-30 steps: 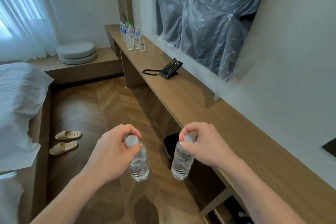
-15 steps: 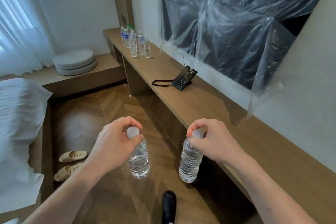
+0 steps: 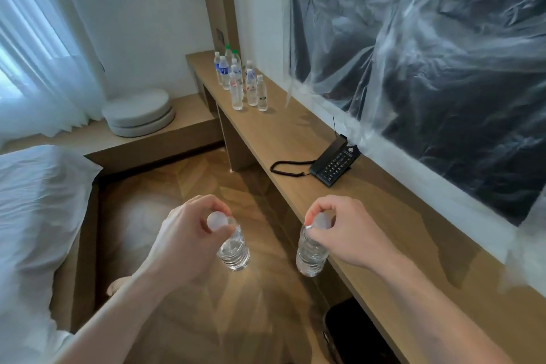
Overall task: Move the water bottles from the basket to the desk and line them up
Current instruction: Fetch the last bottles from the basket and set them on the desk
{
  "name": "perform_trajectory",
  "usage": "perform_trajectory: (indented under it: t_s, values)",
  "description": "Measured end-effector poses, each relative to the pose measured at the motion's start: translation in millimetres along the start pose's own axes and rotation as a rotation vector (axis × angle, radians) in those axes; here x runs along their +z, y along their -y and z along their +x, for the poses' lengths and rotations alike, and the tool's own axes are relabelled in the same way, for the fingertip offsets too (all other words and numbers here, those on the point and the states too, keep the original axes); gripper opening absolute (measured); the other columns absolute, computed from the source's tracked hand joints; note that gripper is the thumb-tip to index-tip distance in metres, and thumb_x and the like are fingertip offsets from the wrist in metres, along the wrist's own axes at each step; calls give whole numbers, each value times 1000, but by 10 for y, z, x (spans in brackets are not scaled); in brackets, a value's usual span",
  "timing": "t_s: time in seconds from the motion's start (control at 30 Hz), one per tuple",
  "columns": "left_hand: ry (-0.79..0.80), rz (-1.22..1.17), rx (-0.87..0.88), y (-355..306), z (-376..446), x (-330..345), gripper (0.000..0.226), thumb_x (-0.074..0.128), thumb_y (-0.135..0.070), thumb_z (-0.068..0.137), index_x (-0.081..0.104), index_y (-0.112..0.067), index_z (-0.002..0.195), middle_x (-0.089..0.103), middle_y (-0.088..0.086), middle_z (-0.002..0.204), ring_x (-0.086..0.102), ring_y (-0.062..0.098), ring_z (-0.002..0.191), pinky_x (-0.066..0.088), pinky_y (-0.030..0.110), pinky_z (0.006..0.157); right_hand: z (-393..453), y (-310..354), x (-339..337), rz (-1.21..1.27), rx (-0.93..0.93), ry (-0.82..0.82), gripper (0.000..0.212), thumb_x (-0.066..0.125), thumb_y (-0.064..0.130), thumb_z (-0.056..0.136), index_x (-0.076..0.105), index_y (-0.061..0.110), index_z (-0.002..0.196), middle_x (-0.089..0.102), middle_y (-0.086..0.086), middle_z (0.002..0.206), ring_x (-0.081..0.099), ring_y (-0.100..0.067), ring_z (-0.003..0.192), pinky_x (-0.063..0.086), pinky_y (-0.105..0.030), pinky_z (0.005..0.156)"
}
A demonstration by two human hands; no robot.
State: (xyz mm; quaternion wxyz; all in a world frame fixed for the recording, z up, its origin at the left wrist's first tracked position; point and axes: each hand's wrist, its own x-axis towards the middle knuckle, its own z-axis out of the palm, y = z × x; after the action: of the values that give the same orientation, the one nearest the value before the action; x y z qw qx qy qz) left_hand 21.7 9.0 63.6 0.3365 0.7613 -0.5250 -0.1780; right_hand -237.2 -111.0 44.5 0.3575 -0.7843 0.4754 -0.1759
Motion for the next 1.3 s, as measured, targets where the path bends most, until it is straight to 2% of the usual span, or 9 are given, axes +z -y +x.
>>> perform_trajectory:
  t_s: [0.13, 0.27, 0.43, 0.53, 0.7, 0.93, 1.1, 1.17, 1.3]
  values:
    - [-48, -12, -32, 109, 524, -82, 20, 85, -24, 82, 71, -38, 85, 67, -29, 84, 62, 3, 76, 43, 27, 62, 576, 112, -28, 8, -12, 15, 11, 77, 23, 80, 74, 34, 82, 67, 23, 98, 61, -2, 92, 54, -26, 77]
    - [-54, -34, -35, 261, 1142, -187, 19, 86, -27, 82, 72, -40, 85, 68, -23, 73, 61, 3, 63, 43, 27, 58, 1178, 221, 8, 8, -17, 6, 15, 73, 23, 76, 74, 37, 82, 69, 20, 89, 50, 3, 73, 40, -22, 67]
    - [0, -31, 8, 546, 1903, -257, 20, 86, -27, 83, 71, -39, 86, 65, -29, 73, 58, 0, 61, 40, 23, 55, 1884, 402, 161, 0, 4, 12, 14, 73, 22, 76, 75, 34, 82, 67, 23, 76, 56, 8, 62, 37, -11, 55]
    - [20, -39, 33, 803, 2406, -348, 19, 86, -29, 84, 71, -39, 87, 63, -39, 80, 60, -3, 67, 38, 15, 54, 2376, 534, 302, -22, 4, 22, 10, 75, 25, 80, 74, 34, 84, 68, 28, 84, 58, 13, 68, 40, -10, 56]
    - [88, -16, 76, 1297, 3271, -611, 17, 84, -32, 85, 70, -42, 88, 68, -25, 95, 65, 7, 78, 48, 15, 62, 3147, 775, 516, -17, 63, -3, 11, 80, 35, 82, 72, 38, 88, 69, 22, 95, 64, 3, 82, 53, -17, 63]
    - [144, 62, 133, 1776, 4463, -822, 14, 79, -34, 88, 68, -43, 88, 65, -26, 94, 60, 2, 83, 40, 11, 63, 4104, 1039, 748, 9, 122, -53, 12, 81, 31, 86, 71, 37, 89, 70, 19, 93, 69, -8, 90, 64, -25, 69]
    - [158, 75, 143, 1915, 5248, -817, 15, 80, -35, 87, 68, -42, 87, 66, -20, 89, 61, 1, 82, 41, 13, 62, 4808, 1116, 771, -14, 156, -72, 10, 80, 33, 89, 70, 38, 88, 69, 21, 91, 64, 6, 82, 48, -6, 55]
    - [172, 49, 151, 1949, 5568, -790, 14, 81, -35, 88, 68, -41, 90, 66, -19, 88, 61, -2, 84, 45, 11, 63, 5124, 1100, 792, -6, 170, -73, 9, 79, 32, 88, 72, 38, 86, 68, 24, 86, 60, 12, 78, 46, -8, 53]
    - [208, 18, 161, 1996, 6254, -646, 13, 80, -39, 90, 69, -40, 96, 66, -18, 93, 61, -4, 86, 47, 9, 70, 5842, 982, 802, 34, 223, -53, 11, 78, 27, 86, 73, 37, 83, 65, 35, 80, 60, 9, 68, 44, -13, 51]
